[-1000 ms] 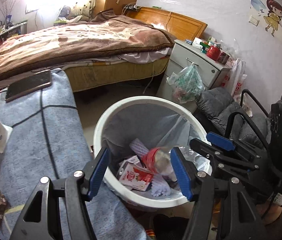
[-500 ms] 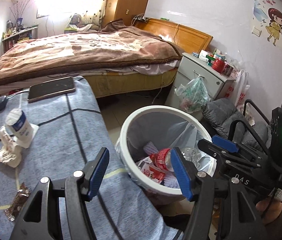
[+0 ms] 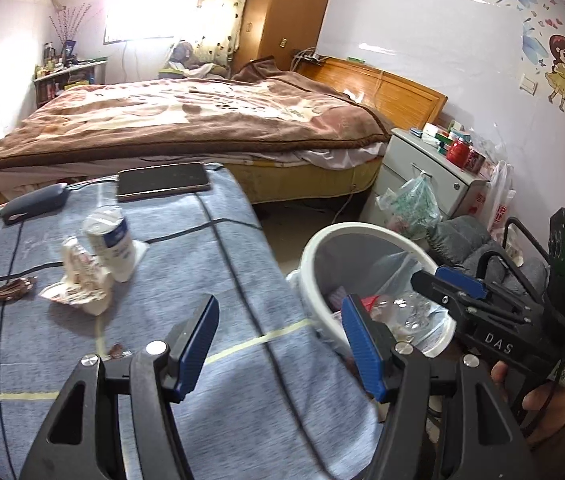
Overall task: Collect trash
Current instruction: 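Move both tools back over the bed toward the chocolate wrappers and paper cup, then grasp the brown chocolate bar wrapper with the left tool, then grasp the printed paper cup with the right tool while the left tool holds the wrapper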
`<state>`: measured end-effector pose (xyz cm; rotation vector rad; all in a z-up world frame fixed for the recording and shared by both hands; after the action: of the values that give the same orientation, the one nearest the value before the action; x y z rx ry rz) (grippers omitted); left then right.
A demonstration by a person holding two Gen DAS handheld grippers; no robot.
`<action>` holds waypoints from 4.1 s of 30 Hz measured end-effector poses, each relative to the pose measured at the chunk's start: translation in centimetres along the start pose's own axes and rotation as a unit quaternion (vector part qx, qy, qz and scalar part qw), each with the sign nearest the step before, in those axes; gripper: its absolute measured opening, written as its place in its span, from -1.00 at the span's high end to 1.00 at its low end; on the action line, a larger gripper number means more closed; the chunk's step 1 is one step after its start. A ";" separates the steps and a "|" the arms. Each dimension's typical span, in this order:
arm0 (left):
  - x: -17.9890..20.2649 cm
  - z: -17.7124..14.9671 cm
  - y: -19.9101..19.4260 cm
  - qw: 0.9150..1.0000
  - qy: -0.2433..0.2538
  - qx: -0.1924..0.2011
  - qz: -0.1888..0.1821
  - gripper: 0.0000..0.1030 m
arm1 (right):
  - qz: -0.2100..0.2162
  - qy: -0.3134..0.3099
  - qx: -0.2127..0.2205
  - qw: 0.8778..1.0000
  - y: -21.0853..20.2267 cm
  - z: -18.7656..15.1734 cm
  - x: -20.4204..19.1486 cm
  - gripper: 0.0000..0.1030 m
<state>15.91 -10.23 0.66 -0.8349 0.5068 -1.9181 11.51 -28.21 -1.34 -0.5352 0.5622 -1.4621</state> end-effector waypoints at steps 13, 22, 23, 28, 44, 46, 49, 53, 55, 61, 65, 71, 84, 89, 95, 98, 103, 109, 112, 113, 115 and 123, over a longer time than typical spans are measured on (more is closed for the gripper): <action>-9.6 -1.9 -2.0 0.997 -0.021 -0.003 0.077 -0.28 | 0.035 -0.027 0.002 0.999 1.5 0.7 -4.9 -0.04; -13.4 -4.1 -0.4 0.994 -0.007 -0.042 0.103 -0.28 | 0.056 -0.055 -0.011 0.997 2.9 0.8 -8.6 -0.04; -13.6 -4.3 -0.1 0.994 -0.007 -0.047 0.102 -0.28 | 0.058 -0.059 -0.013 0.997 3.1 0.8 -9.0 -0.04; -14.5 -4.6 1.6 0.993 -0.002 -0.070 0.099 -0.28 | 0.061 -0.071 -0.020 0.995 3.7 1.1 -10.4 -0.04; -15.9 -4.5 1.9 0.992 -0.001 -0.075 0.101 0.53 | 0.077 -0.092 -0.034 0.992 5.8 1.7 -14.4 -0.04; -16.4 -4.5 1.6 0.993 -0.009 -0.071 0.099 0.66 | 0.078 -0.094 -0.035 0.992 6.1 1.8 -14.8 -0.04; -17.1 -4.4 1.3 0.993 -0.022 -0.064 0.101 0.68 | 0.084 -0.096 -0.036 0.991 6.4 1.9 -15.4 -0.04; -18.2 -4.0 0.4 0.992 -0.049 -0.050 0.101 0.68 | 0.090 -0.099 -0.041 0.990 7.2 2.0 -16.2 -0.04; -18.8 -3.8 0.0 0.992 -0.059 -0.045 0.100 0.68 | 0.096 -0.101 -0.044 0.989 7.6 2.1 -16.7 -0.04; -20.1 -2.9 -1.6 0.991 -0.072 -0.025 0.111 0.68 | 0.113 -0.123 -0.046 0.985 8.8 2.7 -18.8 -0.04; -21.0 -2.3 -2.4 0.990 -0.084 -0.014 0.115 0.68 | 0.122 -0.134 -0.048 0.982 10.2 3.4 -20.0 -0.04; -21.7 -1.6 -2.9 0.989 -0.094 -0.004 0.116 0.68 | 0.139 -0.153 -0.052 0.977 11.8 4.0 -21.3 -0.04; -23.0 -1.1 -3.0 0.987 -0.117 0.000 0.107 0.68 | 0.134 -0.170 -0.065 0.974 14.1 4.5 -22.4 -0.04; -23.2 -1.1 -2.9 0.987 -0.117 -0.002 0.108 0.68 | 0.139 -0.169 -0.073 0.973 14.5 4.3 -22.7 0.12; -23.0 -0.9 -2.7 0.986 -0.116 -0.003 0.116 0.68 | 0.136 -0.172 -0.072 0.973 14.1 3.9 -23.0 0.45; -22.8 -1.0 -2.8 0.986 -0.114 -0.003 0.118 0.68 | 0.133 -0.174 -0.071 0.973 13.8 3.7 -23.0 0.54; -22.6 -1.0 -3.5 0.986 -0.116 0.000 0.123 0.68 | 0.134 -0.167 -0.066 0.975 13.3 3.8 -22.8 0.55; -21.8 -1.0 -4.5 0.986 -0.111 0.009 0.126 0.68 | 0.139 -0.159 -0.052 0.976 11.8 3.7 -22.6 0.56; -21.1 -1.0 -4.8 0.986 -0.103 0.013 0.130 0.68 | 0.140 -0.154 -0.043 0.977 11.0 3.7 -22.4 0.56; -20.8 -1.0 -4.9 0.986 -0.103 0.013 0.129 0.68 | 0.140 -0.151 -0.041 0.978 10.7 3.7 -22.2 0.56; -20.3 -0.9 -5.0 0.987 -0.100 0.014 0.128 0.68 | 0.139 -0.147 -0.036 0.979 10.3 3.8 -22.0 0.56; -17.7 -0.4 -5.8 0.989 -0.078 0.026 0.125 0.67 | 0.131 -0.124 -0.018 0.984 8.2 3.9 -19.8 0.56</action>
<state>17.72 8.14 -1.88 -0.8377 0.4419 -1.6154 19.70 -8.16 -3.14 -0.6365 0.4437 -1.1191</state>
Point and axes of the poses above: each gripper's, at about its wrist camera, not at the fingertips, and y roughly the way its jaws point, x to its right, z to its top, the point moved 4 cm from there along y, roughly the way its jaws point, and after that the axes turned 11 degrees about -y, right-handed, at the moved point
